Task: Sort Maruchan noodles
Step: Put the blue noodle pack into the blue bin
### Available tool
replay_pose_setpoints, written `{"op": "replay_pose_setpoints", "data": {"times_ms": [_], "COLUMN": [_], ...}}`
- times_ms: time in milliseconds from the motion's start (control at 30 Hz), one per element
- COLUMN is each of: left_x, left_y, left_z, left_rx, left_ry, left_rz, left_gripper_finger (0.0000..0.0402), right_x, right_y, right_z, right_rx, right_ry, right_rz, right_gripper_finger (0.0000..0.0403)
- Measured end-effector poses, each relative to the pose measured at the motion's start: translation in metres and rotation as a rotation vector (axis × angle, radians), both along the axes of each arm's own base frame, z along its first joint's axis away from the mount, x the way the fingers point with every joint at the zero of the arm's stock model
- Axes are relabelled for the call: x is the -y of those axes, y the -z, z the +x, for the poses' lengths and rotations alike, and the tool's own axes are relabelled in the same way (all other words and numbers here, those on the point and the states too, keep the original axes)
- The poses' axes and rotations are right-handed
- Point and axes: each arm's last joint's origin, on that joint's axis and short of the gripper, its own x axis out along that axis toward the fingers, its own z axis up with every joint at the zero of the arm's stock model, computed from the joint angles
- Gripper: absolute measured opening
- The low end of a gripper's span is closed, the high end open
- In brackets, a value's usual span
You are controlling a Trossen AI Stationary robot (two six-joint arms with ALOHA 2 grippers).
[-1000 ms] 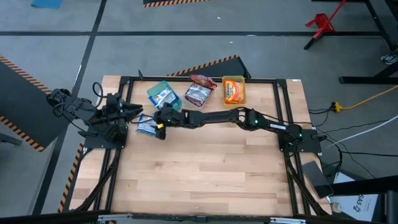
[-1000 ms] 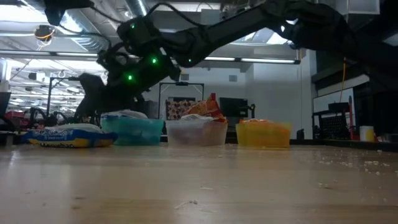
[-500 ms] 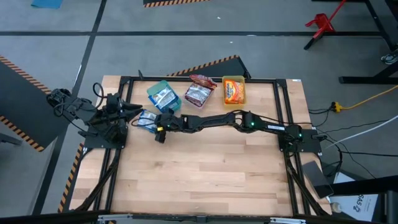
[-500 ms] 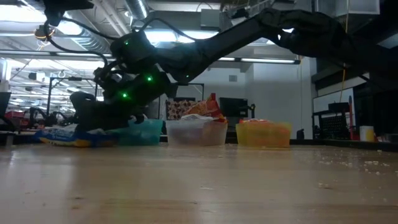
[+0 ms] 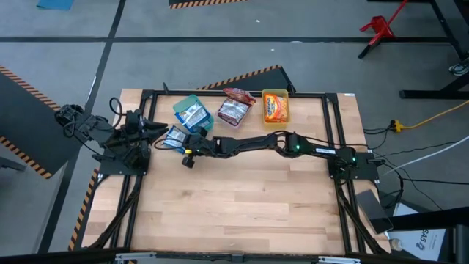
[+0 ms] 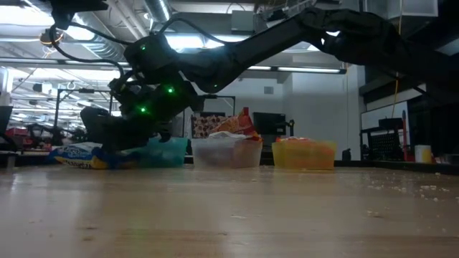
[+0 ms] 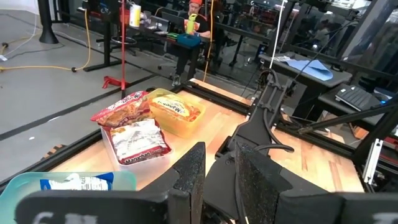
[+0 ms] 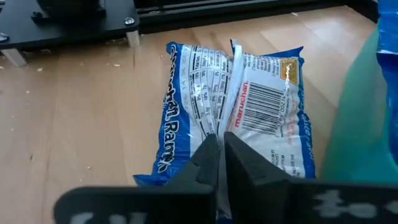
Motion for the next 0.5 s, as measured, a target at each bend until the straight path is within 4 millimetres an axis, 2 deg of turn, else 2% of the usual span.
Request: {"op": "replay_pose_setpoints", "data": {"times_ms": [133,267,367,500], "left_x": [0.0,0.0,0.0,0.0], "left_y": [0.0,0.0,0.0,0.0], "left_z": [0.0,0.0,0.0,0.0], "left_rx": [0.0,0.001,0.002,0.003], "left_ry": [0.0,-0.001,-0.009,-0.012], "left_rz": [0.0,-0.001,0.0,0.0], "left_gripper_finger": [0.0082,0.0082,0.0082,0.0082], "right_x": [-0.009,-0.028,-0.042,-0.061], "right_y": [-0.007,-0.018,-0.032,-0.06], "right_z": [0.0,-0.002,-0.003,-0.005], "right_rx": [0.014,0.007,0.024,0.087], "right_ry": [0.003,-0.026,-0.051,-0.059], "right_rz": [0.005,0.005,0.007,-0.005], "right_gripper_finger": [0.0002,0.0001,0.0,0.0001]}}
